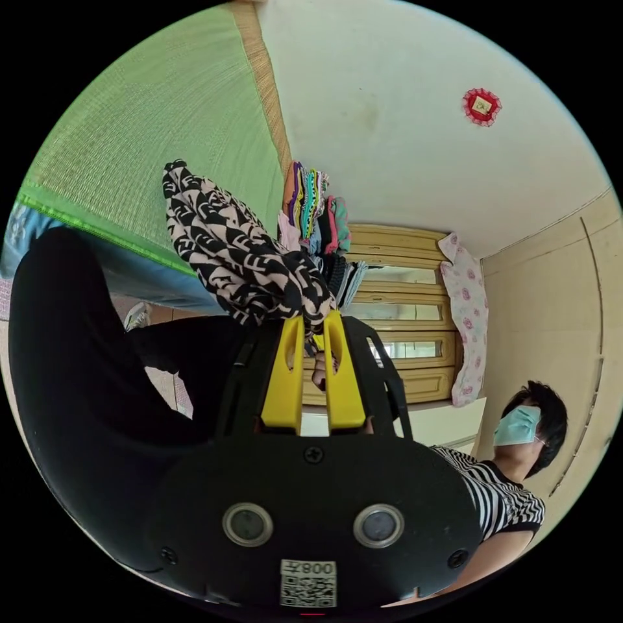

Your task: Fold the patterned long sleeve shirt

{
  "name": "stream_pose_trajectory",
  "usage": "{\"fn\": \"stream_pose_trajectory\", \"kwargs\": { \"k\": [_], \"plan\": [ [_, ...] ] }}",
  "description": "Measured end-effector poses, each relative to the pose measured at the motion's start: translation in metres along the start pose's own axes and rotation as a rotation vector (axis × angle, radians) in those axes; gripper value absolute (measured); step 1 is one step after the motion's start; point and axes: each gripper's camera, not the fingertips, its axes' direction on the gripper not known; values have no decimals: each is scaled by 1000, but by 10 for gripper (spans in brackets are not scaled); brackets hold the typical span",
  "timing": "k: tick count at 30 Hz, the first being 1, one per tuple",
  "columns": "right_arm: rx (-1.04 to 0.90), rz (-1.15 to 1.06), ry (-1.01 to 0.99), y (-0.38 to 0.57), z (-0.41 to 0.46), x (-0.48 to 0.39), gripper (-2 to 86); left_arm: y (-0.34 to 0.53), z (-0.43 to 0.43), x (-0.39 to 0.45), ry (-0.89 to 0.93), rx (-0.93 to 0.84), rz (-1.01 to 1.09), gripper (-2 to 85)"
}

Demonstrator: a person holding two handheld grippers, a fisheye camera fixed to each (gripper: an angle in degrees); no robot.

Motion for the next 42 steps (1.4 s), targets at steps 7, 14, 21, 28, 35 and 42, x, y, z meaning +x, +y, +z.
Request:
{"fn": "stream_pose_trajectory", "kwargs": {
  "k": [7,14,21,28,35,42],
  "plan": [
    [73,-80,-5,-67,-56,-106,90,-57,102,19,9,-75,108,54],
    [149,-179,38,-178,-144,-218,83,-144,236,41,27,-116,244,51],
    [264,-294,68,-280,-259,-328,80,-226,382,74,86,-143,372,48],
    [370,-363,208,-325,-402,-393,81,-277,558,76,40,-269,531,48],
    [462,-12,260,-313,-496,-252,82,-282,724,-57,-133,-539,305,50],
    [481,11,219,-298,-534,-225,84,-277,797,-101,-156,-646,297,53]
  ]
}}
